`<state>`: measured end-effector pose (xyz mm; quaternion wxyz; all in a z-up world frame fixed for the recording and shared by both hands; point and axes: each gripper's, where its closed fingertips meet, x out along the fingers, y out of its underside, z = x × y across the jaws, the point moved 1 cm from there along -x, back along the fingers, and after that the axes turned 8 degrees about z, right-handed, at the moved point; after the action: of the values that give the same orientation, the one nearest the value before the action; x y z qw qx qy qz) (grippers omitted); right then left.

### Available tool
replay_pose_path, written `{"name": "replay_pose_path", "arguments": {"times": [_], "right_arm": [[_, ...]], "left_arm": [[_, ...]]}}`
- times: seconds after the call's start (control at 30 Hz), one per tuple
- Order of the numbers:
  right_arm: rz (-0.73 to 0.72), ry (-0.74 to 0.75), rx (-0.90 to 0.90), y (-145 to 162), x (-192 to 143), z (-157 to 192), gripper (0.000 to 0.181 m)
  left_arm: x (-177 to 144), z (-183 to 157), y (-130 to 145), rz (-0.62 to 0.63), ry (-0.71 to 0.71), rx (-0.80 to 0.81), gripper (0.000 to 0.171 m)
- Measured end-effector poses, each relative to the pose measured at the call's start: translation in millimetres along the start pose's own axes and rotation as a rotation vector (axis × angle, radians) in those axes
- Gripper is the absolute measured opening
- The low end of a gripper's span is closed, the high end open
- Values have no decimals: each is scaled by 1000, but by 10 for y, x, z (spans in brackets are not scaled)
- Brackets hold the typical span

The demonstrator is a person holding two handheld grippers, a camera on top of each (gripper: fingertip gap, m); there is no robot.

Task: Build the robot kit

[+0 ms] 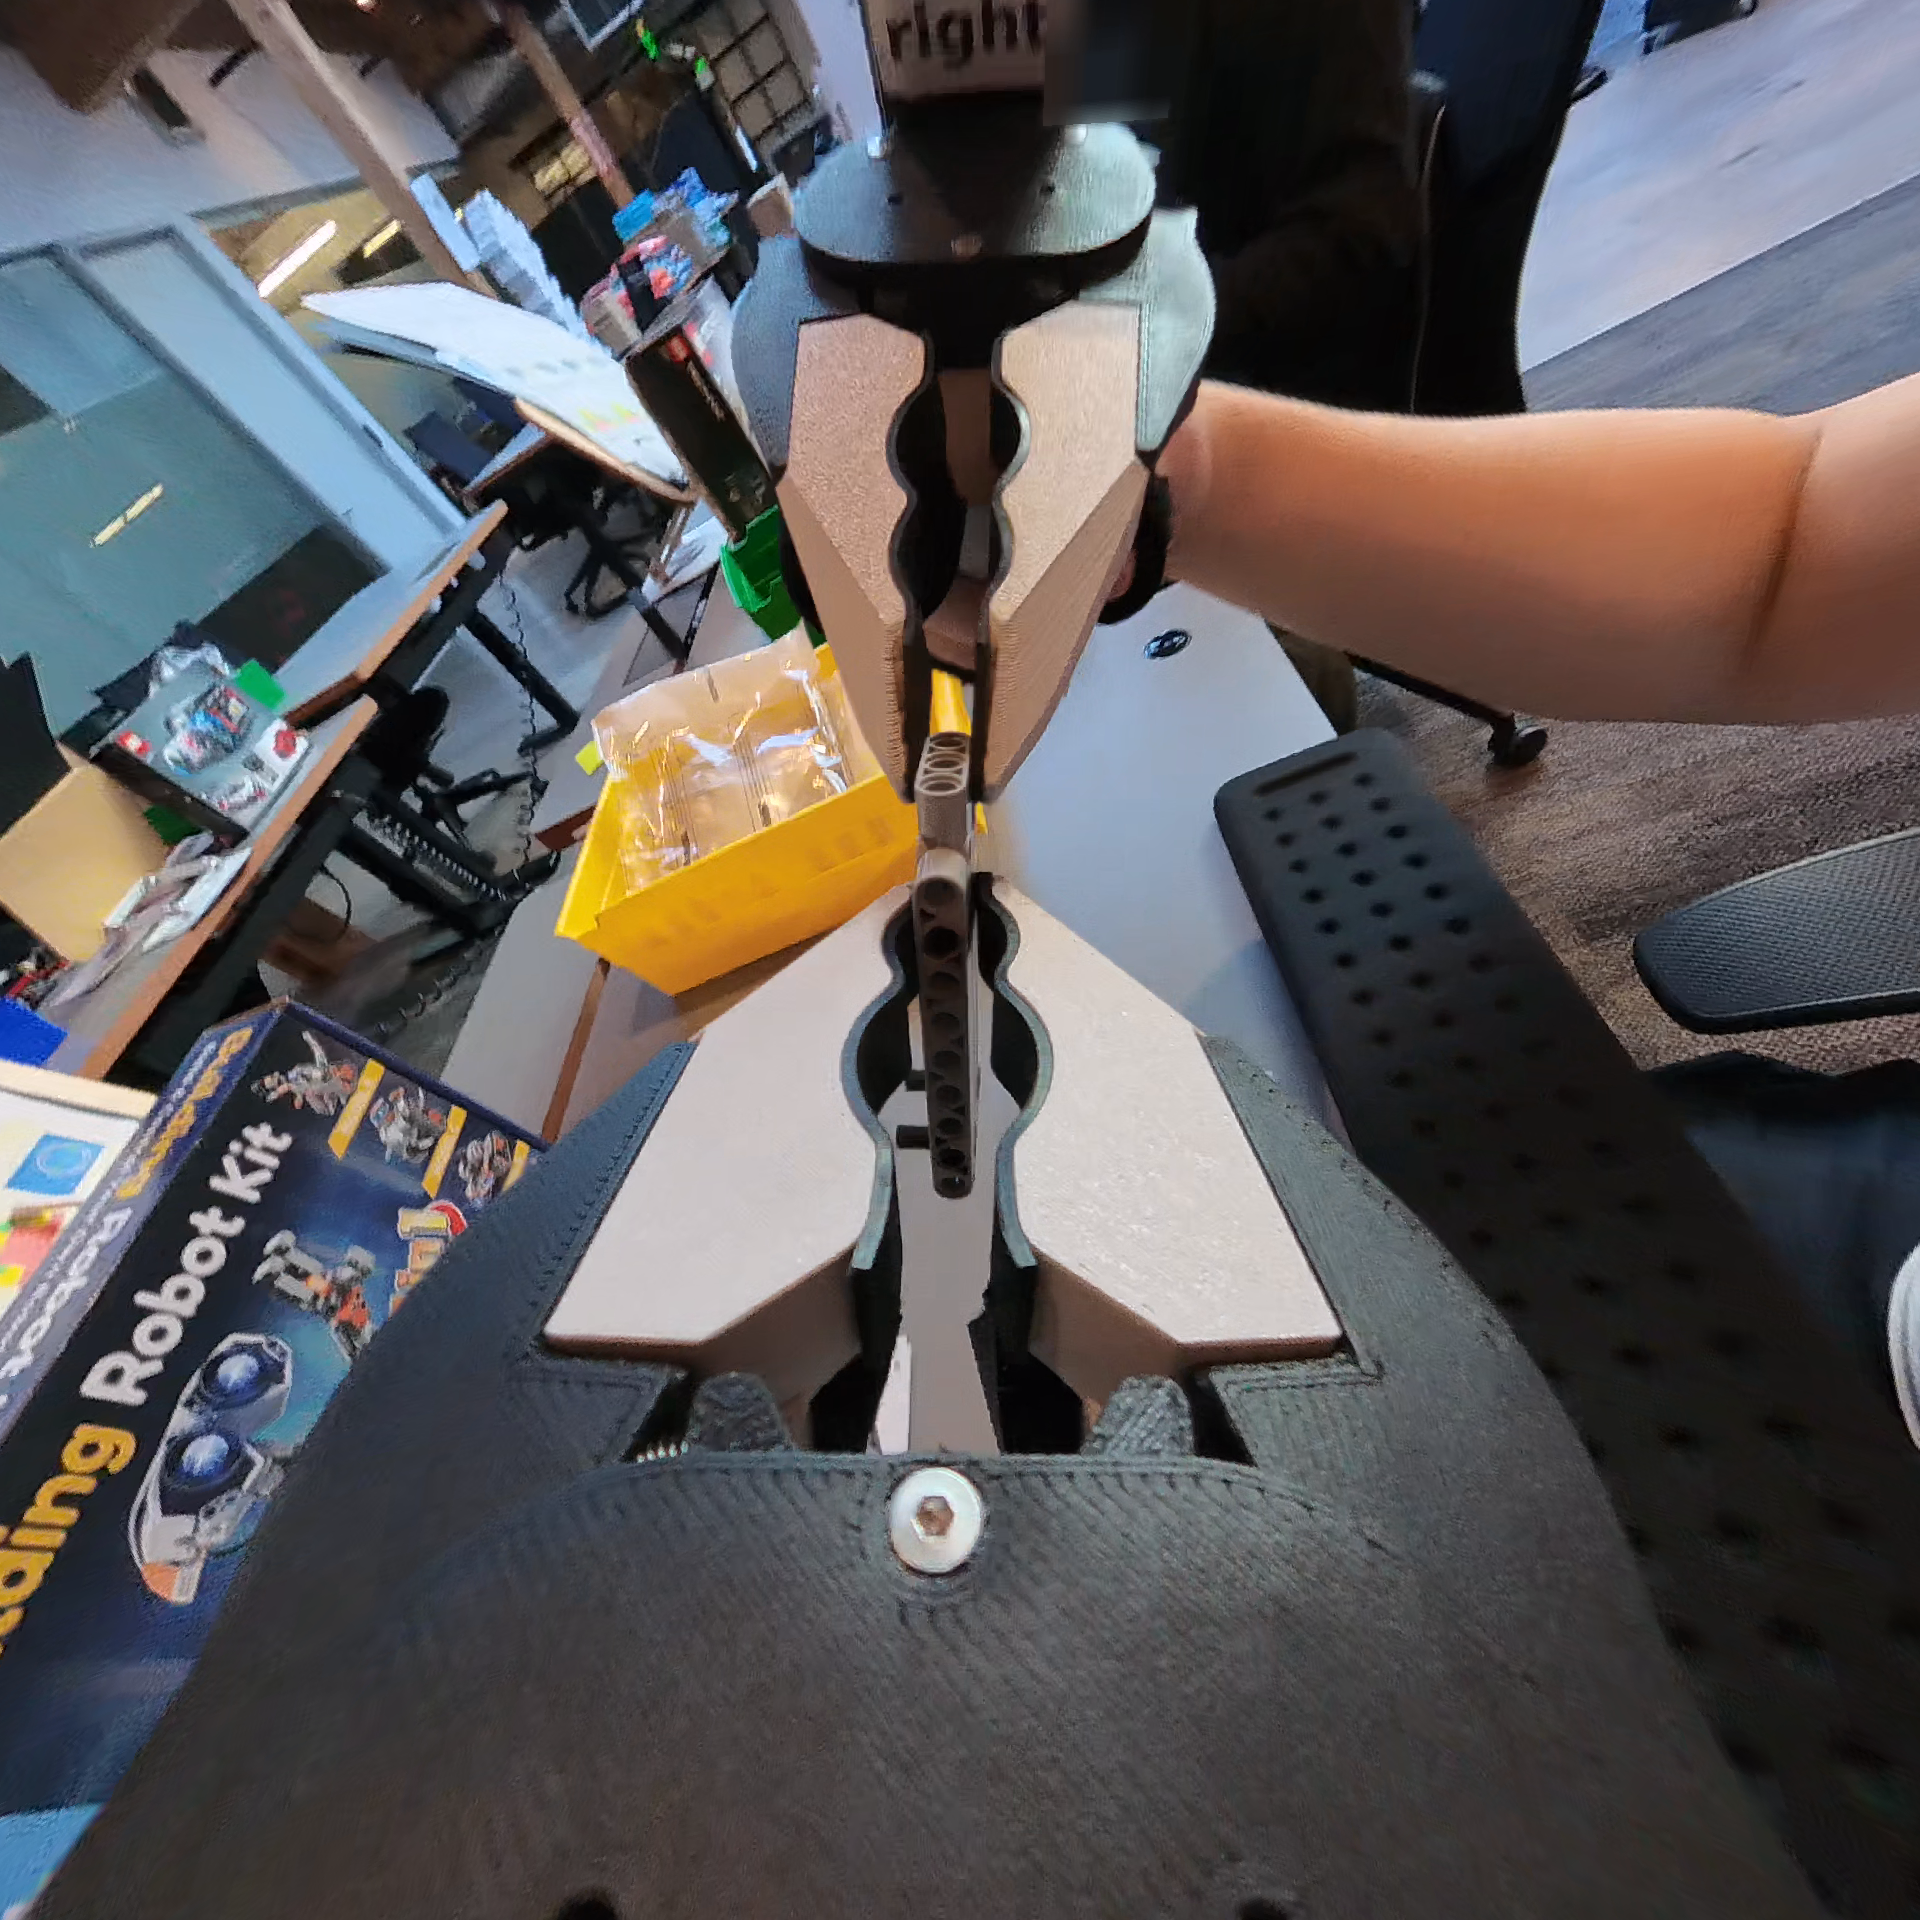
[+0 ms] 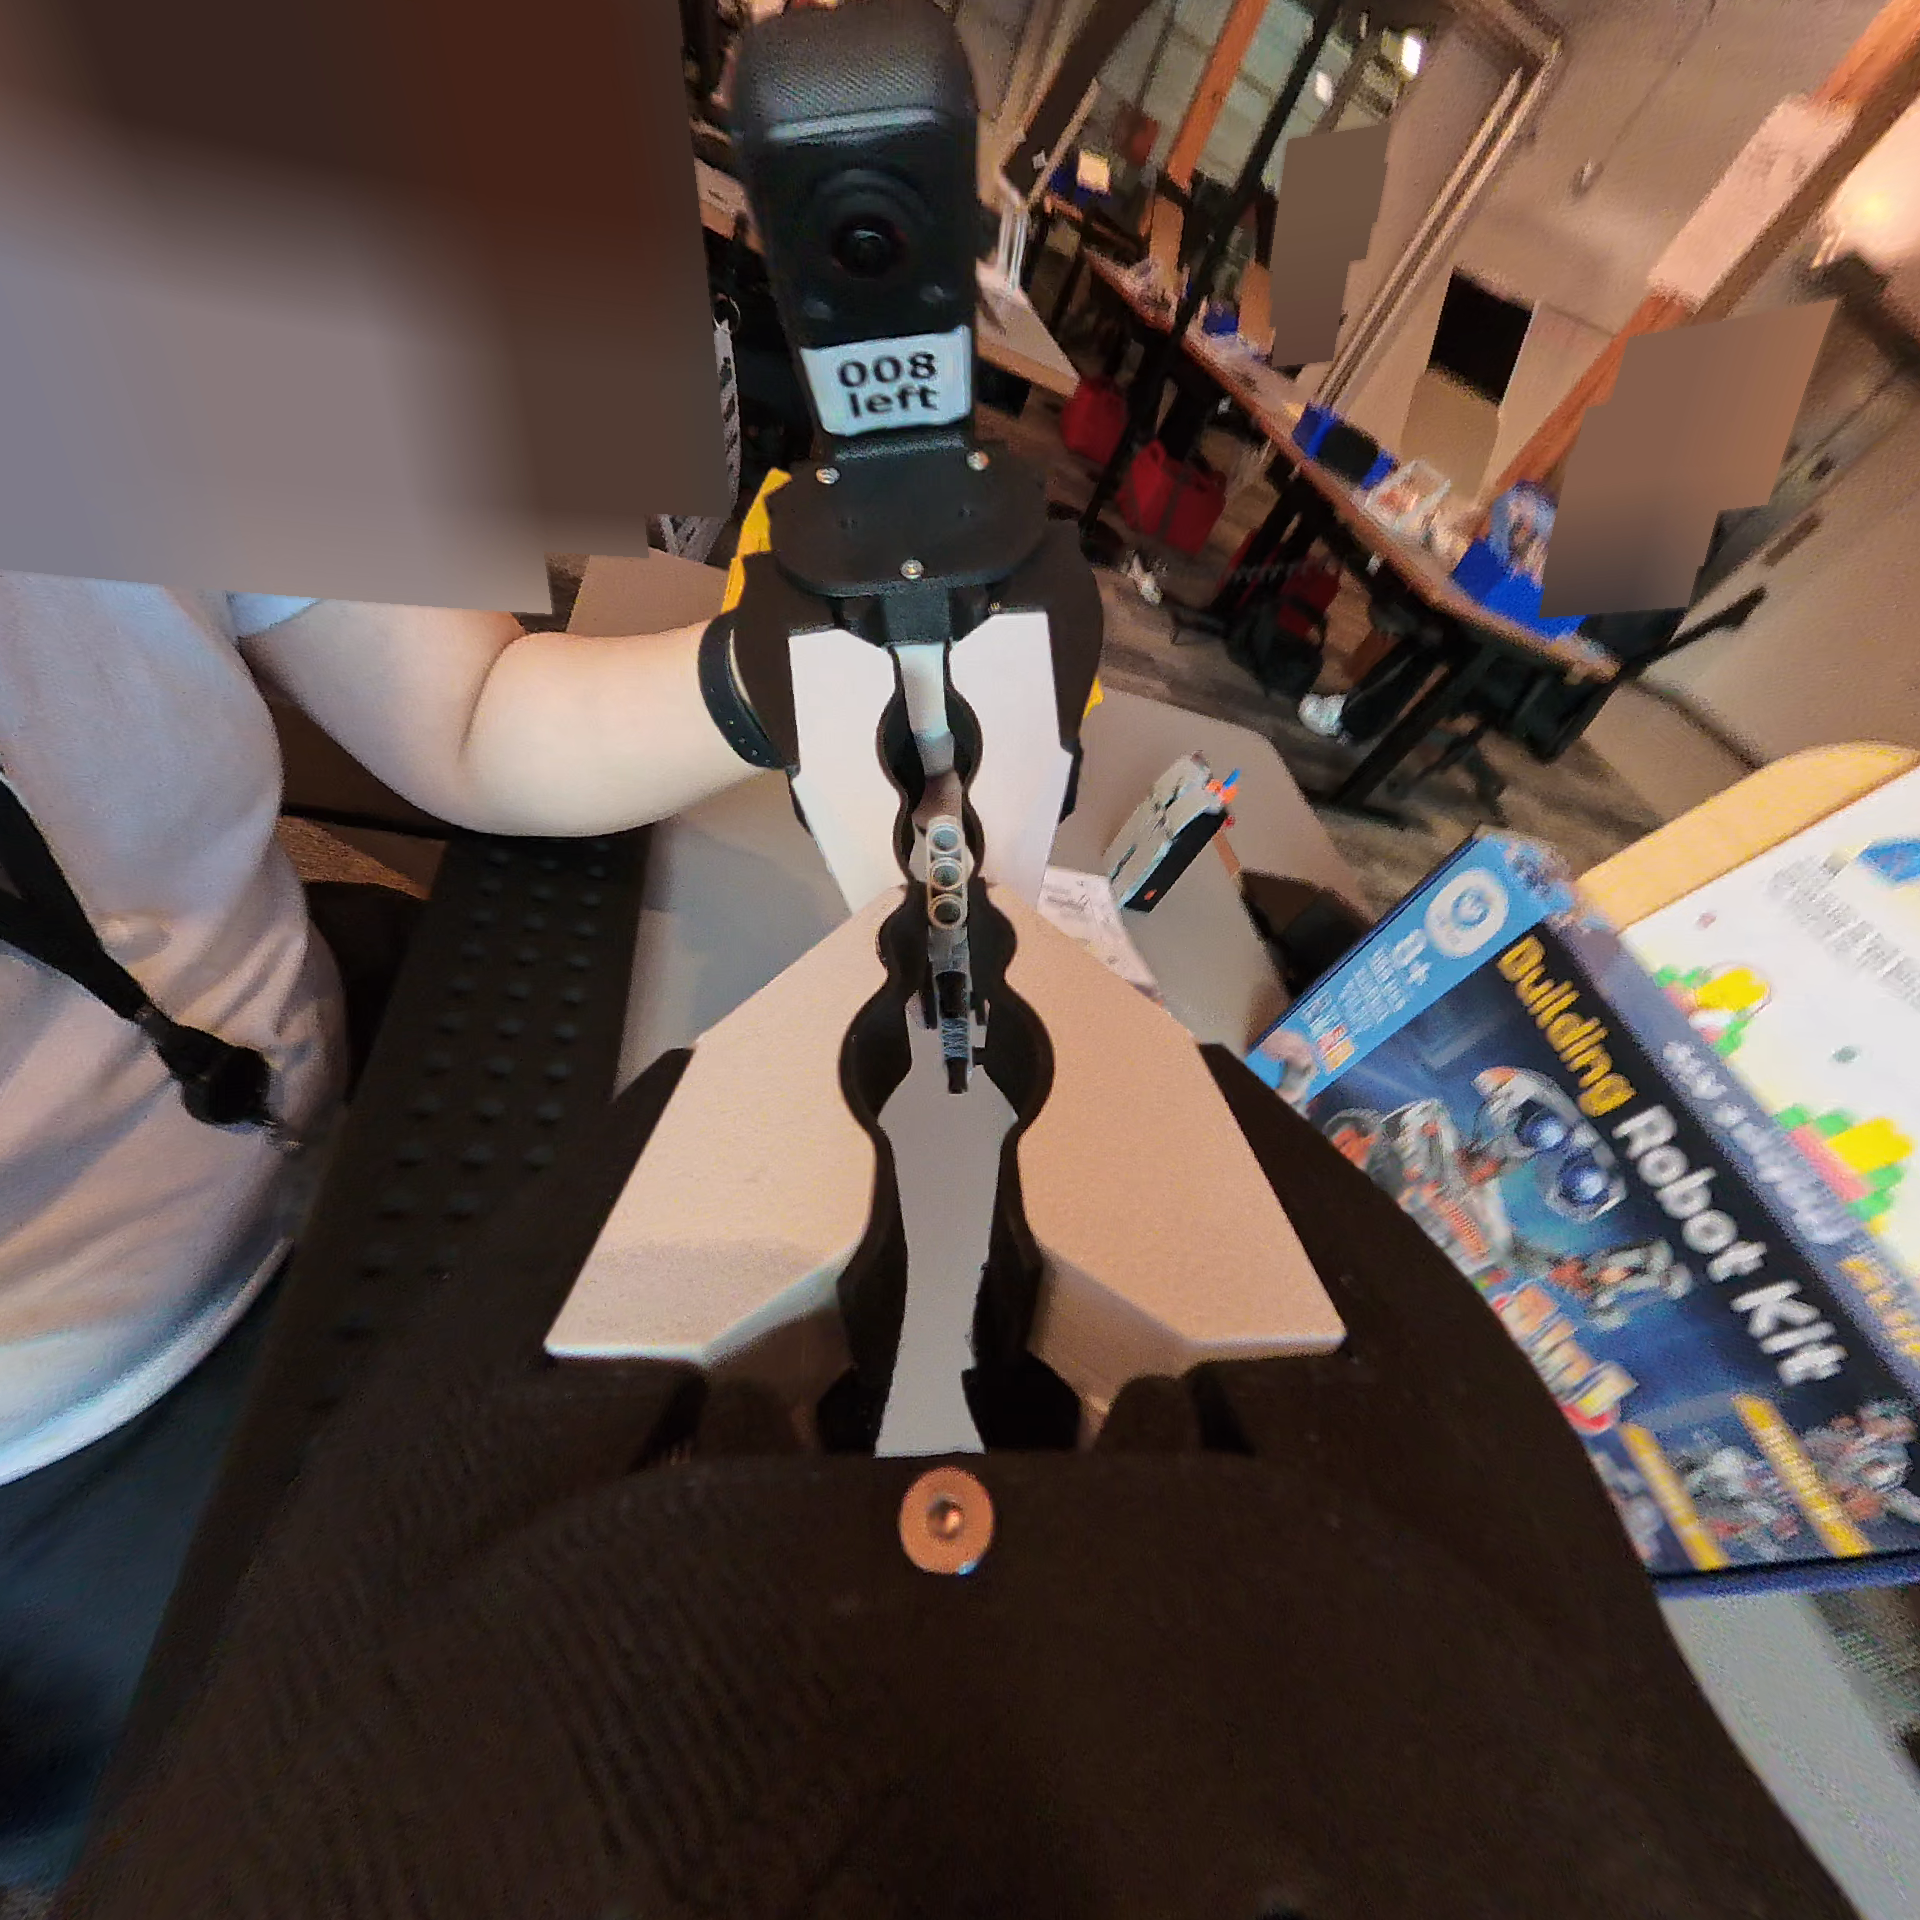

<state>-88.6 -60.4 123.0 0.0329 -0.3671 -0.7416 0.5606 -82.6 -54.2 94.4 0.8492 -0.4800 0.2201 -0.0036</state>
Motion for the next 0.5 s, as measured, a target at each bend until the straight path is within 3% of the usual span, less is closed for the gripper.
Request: {"name": "replay_pose_path", "arguments": {"times": [0.2, 0.5], "right_arm": [[119, -110, 244, 22, 101, -126, 6], [175, -109, 259, -29, 141, -220, 7]], "left_arm": [[-16, 46, 75, -34, 131, -180, 6], [-175, 166, 36, -166, 229, -333, 6]]}}
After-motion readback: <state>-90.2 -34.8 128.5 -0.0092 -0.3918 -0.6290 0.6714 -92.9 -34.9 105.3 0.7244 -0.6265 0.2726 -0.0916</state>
